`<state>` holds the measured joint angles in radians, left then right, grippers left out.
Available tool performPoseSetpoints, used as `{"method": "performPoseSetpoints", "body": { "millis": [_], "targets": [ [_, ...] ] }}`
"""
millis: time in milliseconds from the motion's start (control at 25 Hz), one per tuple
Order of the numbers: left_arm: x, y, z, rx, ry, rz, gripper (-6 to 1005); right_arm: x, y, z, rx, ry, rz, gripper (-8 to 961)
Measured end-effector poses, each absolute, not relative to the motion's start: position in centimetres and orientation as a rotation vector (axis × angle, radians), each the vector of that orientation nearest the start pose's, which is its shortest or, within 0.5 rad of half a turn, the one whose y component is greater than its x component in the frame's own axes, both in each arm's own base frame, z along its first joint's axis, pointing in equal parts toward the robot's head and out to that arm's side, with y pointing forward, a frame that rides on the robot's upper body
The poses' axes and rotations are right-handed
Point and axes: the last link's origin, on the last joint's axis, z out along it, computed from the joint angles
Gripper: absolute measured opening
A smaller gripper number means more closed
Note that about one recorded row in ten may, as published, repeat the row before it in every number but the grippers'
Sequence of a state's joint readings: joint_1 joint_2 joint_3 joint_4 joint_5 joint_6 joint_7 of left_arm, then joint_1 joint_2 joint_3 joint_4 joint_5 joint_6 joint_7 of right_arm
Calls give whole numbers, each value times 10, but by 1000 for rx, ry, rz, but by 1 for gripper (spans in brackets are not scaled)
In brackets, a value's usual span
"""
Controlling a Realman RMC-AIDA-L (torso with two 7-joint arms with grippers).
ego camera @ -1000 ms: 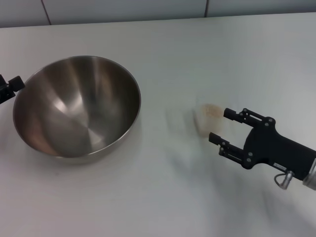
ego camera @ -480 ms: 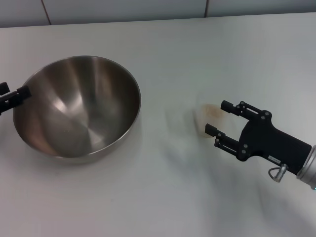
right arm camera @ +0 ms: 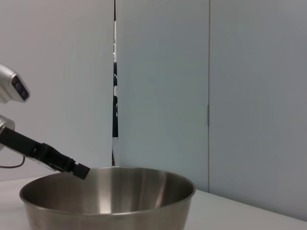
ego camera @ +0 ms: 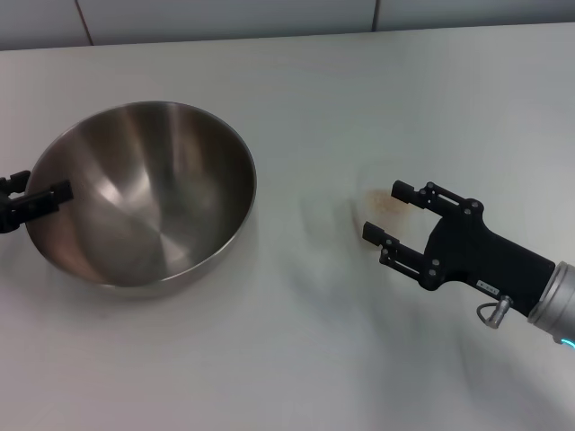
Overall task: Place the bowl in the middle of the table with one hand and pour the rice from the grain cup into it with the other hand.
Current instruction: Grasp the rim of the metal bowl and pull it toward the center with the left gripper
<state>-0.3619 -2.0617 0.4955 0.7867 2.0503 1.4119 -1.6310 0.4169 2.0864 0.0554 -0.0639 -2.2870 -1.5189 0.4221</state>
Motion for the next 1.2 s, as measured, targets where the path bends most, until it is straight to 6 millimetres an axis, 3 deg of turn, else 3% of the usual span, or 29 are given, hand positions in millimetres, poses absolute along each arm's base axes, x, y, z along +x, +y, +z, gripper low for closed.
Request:
{"method": "performPoseSetpoints", "body": {
  "millis": [320, 560, 720, 1200],
  "targets": [
    [-344, 312, 58, -2263, -1055, -570, 814, 299, 259, -61, -2308, 302, 898, 684],
    [-342, 314, 60, -2267, -1037, -564, 651, 299, 259, -60, -2302, 305, 900, 684],
    [-341, 315, 60, -2270, -1033, -563, 404, 300, 259, -60, -2295, 310, 900, 684],
    [-337, 317, 57, -2299, -1020, -551, 185, 300, 262, -60, -2294, 311, 889, 685]
  ]
}}
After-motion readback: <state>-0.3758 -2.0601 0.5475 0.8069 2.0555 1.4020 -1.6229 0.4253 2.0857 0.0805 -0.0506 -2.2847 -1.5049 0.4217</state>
